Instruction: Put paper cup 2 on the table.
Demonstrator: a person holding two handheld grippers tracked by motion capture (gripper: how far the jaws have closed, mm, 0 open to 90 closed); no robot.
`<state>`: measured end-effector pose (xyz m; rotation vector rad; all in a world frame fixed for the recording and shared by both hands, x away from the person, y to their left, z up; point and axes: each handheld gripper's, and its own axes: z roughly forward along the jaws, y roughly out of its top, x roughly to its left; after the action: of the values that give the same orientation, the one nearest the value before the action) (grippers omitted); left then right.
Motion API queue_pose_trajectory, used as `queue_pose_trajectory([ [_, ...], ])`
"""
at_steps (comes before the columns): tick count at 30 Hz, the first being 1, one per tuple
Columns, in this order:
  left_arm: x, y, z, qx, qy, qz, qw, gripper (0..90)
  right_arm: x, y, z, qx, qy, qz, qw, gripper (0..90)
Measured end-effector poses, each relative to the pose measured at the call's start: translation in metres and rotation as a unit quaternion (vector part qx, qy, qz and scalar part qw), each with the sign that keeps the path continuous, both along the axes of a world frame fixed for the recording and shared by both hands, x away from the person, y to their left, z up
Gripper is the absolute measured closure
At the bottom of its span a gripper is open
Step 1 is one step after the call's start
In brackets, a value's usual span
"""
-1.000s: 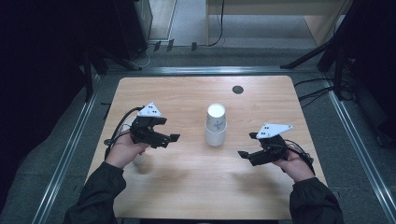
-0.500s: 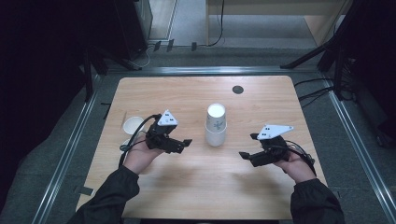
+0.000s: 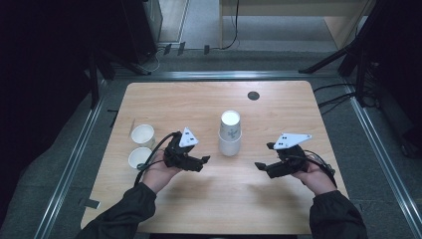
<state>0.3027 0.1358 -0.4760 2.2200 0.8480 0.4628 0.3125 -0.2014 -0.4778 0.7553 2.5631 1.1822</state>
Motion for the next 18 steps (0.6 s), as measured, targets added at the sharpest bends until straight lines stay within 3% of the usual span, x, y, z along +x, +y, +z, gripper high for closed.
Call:
queue_pose_trajectory([
  [14,-0.0004,-0.0010,-0.0017,-0.005,0.005,-0.010,0.9999,17.1,-0.0002,0.0013,-0.0013,-0.004,-0.002,0.005,1.0000,18.8],
  [18,-0.0020,-0.0021,-0.0003,-0.008,-0.002,-0.015,0.9998,17.1,-0.0003,0.0015,-0.0014,-0.005,0.002,0.005,1.0000,18.8],
])
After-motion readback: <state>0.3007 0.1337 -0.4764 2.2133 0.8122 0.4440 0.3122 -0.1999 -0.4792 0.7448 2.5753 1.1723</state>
